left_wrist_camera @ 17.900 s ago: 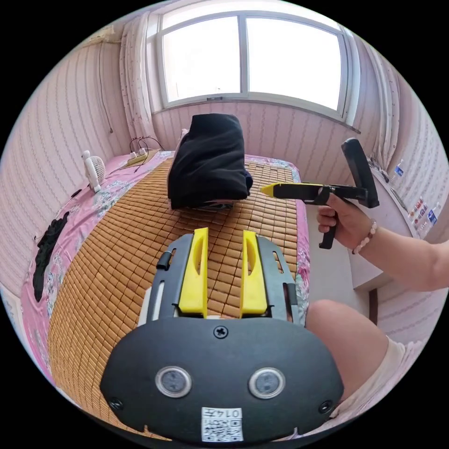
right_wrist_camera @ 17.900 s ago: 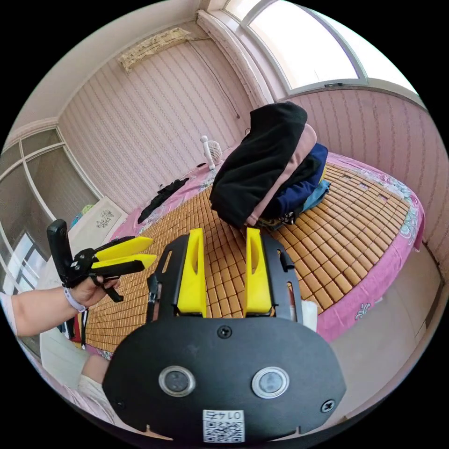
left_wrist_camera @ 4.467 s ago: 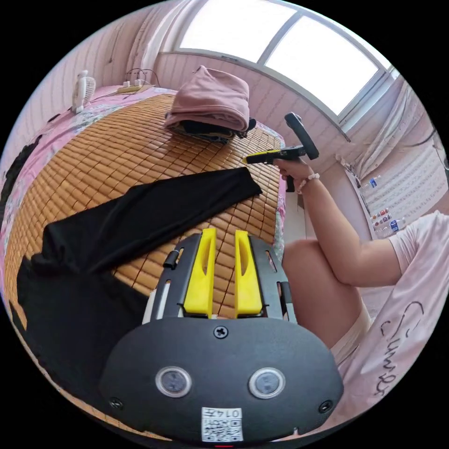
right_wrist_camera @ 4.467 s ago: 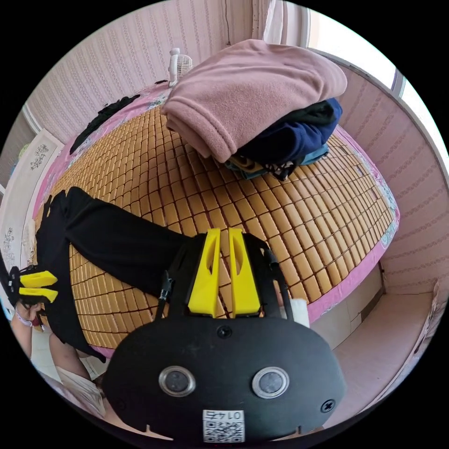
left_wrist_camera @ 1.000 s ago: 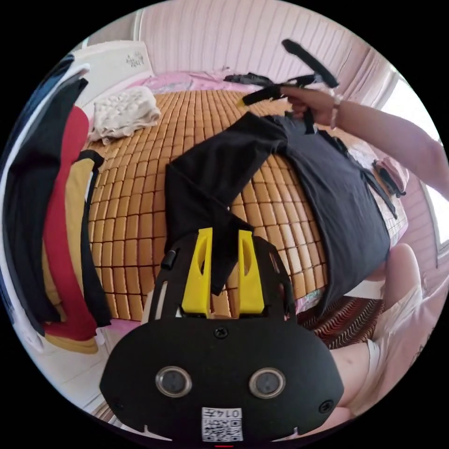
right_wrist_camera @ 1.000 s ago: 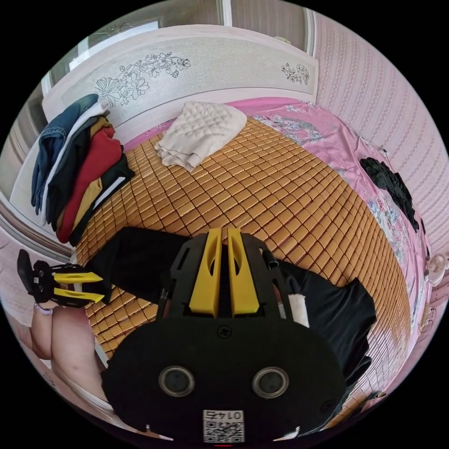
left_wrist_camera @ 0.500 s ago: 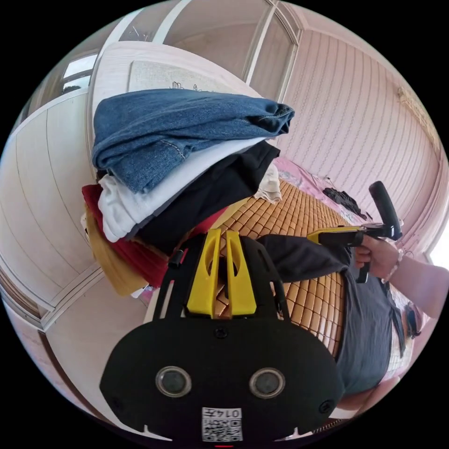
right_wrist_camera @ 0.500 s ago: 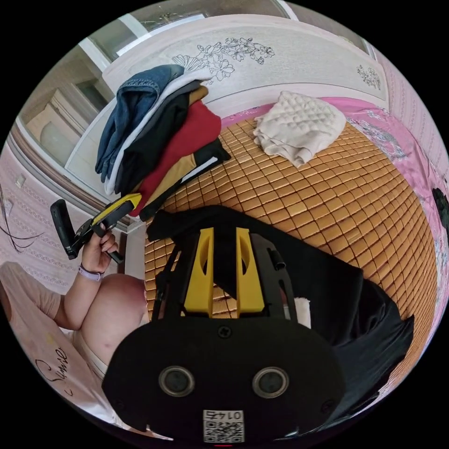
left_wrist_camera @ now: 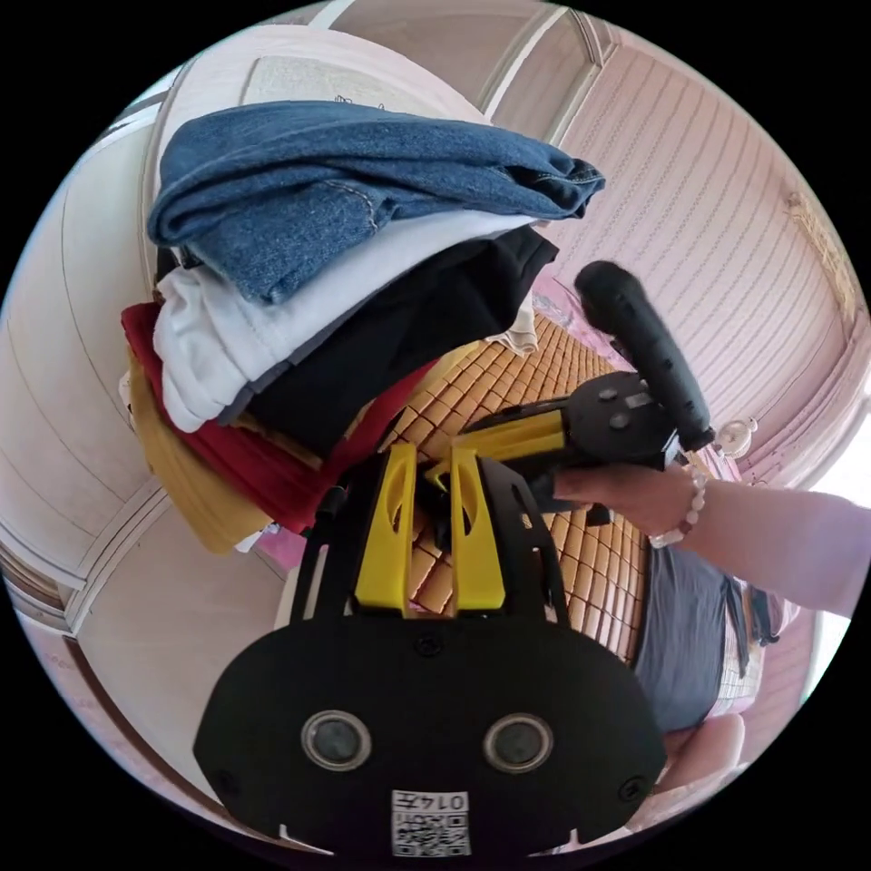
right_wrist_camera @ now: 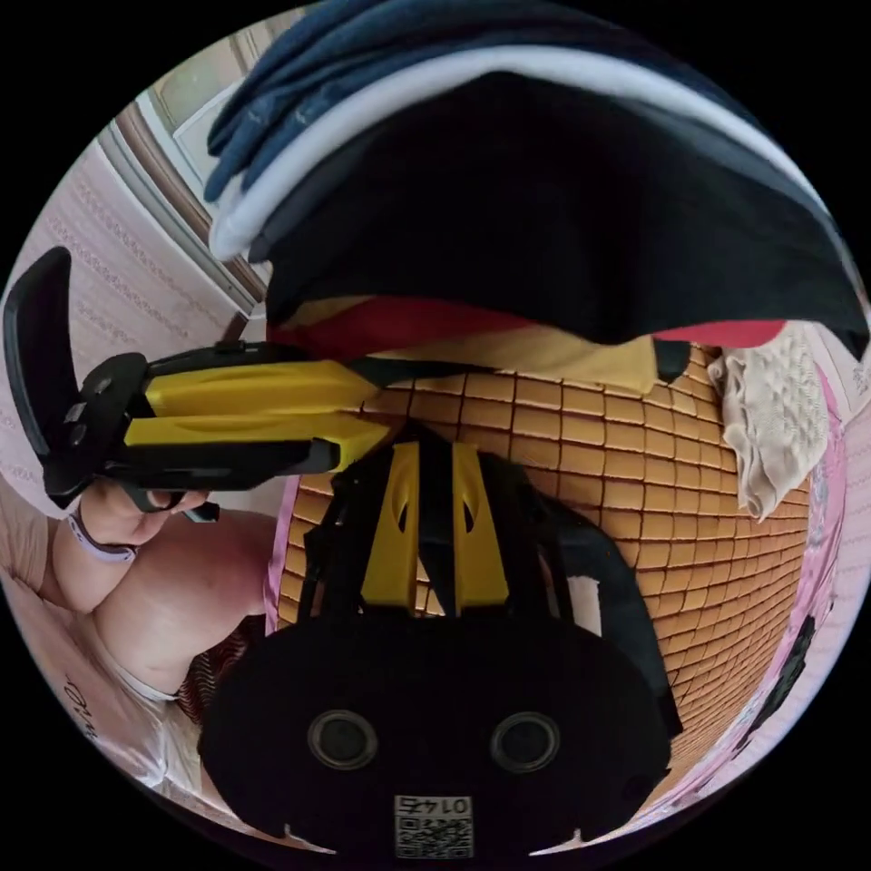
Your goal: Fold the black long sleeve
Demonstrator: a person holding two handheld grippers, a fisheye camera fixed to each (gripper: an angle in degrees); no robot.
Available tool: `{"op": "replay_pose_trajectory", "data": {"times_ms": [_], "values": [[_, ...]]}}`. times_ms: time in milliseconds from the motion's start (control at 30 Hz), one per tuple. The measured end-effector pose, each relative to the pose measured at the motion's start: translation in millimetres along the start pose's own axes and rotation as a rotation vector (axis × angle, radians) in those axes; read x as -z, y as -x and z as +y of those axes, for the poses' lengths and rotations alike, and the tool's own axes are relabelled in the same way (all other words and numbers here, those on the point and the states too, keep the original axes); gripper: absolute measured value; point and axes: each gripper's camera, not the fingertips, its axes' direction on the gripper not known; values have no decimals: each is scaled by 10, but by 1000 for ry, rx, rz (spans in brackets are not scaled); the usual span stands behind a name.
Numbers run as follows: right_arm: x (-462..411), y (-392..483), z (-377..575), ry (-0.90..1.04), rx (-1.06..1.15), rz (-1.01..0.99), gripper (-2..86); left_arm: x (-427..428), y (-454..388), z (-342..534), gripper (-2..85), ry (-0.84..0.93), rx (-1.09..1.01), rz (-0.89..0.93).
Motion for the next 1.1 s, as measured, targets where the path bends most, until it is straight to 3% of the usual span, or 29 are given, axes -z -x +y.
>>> {"op": "replay_pose_trajectory", "data": {"times_ms": [67, 267, 500, 633, 700, 800, 867, 933, 1100], "values": [[137, -102, 25, 28, -57, -24, 13, -95, -16, 8, 94, 4, 14, 75], [1197, -497, 537, -144, -237, -133, -2, -203, -451, 40, 124, -30, -83, 117], [3164, -573, 1928, -587, -449, -71, 1, -269, -1205, 154, 101, -139, -302, 373], [4562, -171, 2835, -776, -442, 58, 1, -539, -1810, 276, 100, -50, -434, 488], [5034, 175, 3192, -783, -411, 126, 1, -651, -2049, 344, 99, -17, -477, 528], [5460, 781, 3742, -642, -422, 236, 2, -790, -2432, 477, 99, 20, -553, 576], [5479, 1024, 4153, -523, -549, 276, 2, -918, -2739, 610, 99, 68, -617, 586], [5307, 1242, 4800, -371, -812, 302, 2, -1031, -2969, 734, 99, 100, -671, 579], [5081, 1547, 5461, -322, -1069, 247, 7, -1353, -3600, 1086, 100, 215, -777, 533]]}}
